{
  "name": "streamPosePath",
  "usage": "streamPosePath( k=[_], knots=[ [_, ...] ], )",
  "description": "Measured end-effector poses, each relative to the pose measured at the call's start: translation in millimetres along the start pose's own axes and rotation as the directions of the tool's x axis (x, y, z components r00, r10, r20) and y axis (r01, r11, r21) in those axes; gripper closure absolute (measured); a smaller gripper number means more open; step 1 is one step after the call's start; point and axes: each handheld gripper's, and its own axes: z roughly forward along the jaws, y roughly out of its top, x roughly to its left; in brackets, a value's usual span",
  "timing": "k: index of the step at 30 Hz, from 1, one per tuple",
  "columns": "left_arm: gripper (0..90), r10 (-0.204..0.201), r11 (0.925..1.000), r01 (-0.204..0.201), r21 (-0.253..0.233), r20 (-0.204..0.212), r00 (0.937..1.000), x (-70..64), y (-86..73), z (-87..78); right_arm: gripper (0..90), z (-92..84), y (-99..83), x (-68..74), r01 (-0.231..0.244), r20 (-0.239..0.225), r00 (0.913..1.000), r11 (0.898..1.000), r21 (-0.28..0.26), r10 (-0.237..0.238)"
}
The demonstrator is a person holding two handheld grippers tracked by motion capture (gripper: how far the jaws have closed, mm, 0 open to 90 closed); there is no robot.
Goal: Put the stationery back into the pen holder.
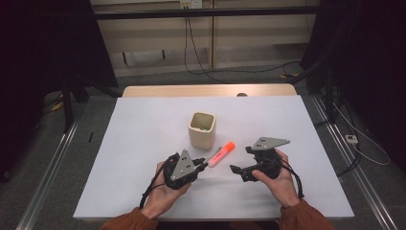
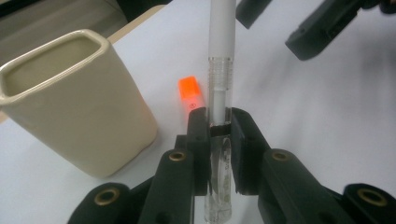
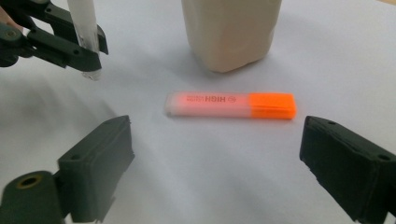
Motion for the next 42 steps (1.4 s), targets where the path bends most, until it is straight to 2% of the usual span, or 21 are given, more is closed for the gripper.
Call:
streamPosePath(
  k=[2, 6, 8, 10, 12, 14, 18, 23, 27, 33, 41, 42],
  knots=[
    [80.1, -0.039, 0.9991, 0.039, -0.015, 0.012, 0.9992, 3.2, -0.9, -1.7, 7.1, -1.0, -2.4, -0.1, 0.004, 0.012, 0.9999, 1.000, -0.003, -0.003],
    [80.0, -0.126, 0.9908, 0.128, -0.046, 0.031, 0.9915, 8.8, -2.3, -4.0, 7.0, -4.9, -7.1, -2.5, -0.002, 0.008, 1.0000, 1.000, -0.012, 0.002],
    [80.0, -0.141, 0.9890, 0.142, -0.044, 0.025, 0.9898, 11.3, -1.7, -5.7, 6.8, -6.4, -8.6, -3.1, -0.004, 0.020, 0.9998, 1.000, -0.014, 0.004],
    [80.0, -0.161, 0.9857, 0.162, -0.048, 0.022, 0.9868, 13.7, -1.3, -7.5, 6.7, -7.4, -11.1, -3.4, 0.001, 0.048, 0.9988, 1.000, -0.017, -0.001],
    [80.0, -0.183, 0.9814, 0.184, -0.056, 0.020, 0.9830, 16.5, -1.1, -9.6, 7.2, -8.3, -15.3, -3.5, 0.008, 0.098, 0.9952, 1.000, -0.018, -0.006],
    [80.0, -0.207, 0.9760, 0.208, -0.064, 0.018, 0.9781, 19.0, -0.9, -11.6, 7.8, -10.0, -20.2, -5.2, -0.014, 0.116, 0.9931, 1.000, -0.023, 0.017],
    [80.0, -0.228, 0.9703, 0.228, -0.082, 0.004, 0.9737, 25.6, 1.4, -16.9, 7.6, -17.9, -28.6, -7.7, -0.022, 0.172, 0.9846, 0.998, -0.053, 0.031],
    [80.0, -0.236, 0.9680, 0.233, -0.093, -0.022, 0.9715, 33.0, 6.6, -21.7, 7.6, -29.0, -37.8, -12.6, -0.043, 0.224, 0.9722, 0.993, -0.114, 0.068],
    [80.0, -0.247, 0.9645, 0.241, -0.107, -0.041, 0.9682, 39.1, 11.0, -24.3, 7.6, -32.4, -44.2, -13.4, -0.049, 0.241, 0.9676, 0.992, -0.117, 0.076],
    [79.9, -0.282, 0.9539, 0.275, -0.120, -0.051, 0.9579, 48.3, 16.7, -24.8, 7.3, -37.7, -52.3, -13.7, -0.068, 0.258, 0.9611, 0.989, -0.129, 0.099],
    [80.0, -0.317, 0.9415, 0.306, -0.140, -0.060, 0.9465, 59.8, 24.5, -24.4, 7.0, -38.3, -60.3, -13.5, -0.083, 0.260, 0.9591, 0.989, -0.123, 0.112],
    [79.9, -0.317, 0.9420, 0.307, -0.135, -0.062, 0.9462, 60.9, 25.8, -24.4, 6.5, -37.7, -60.7, -13.6, -0.087, 0.261, 0.9583, 0.989, -0.123, 0.116]
  ],
)
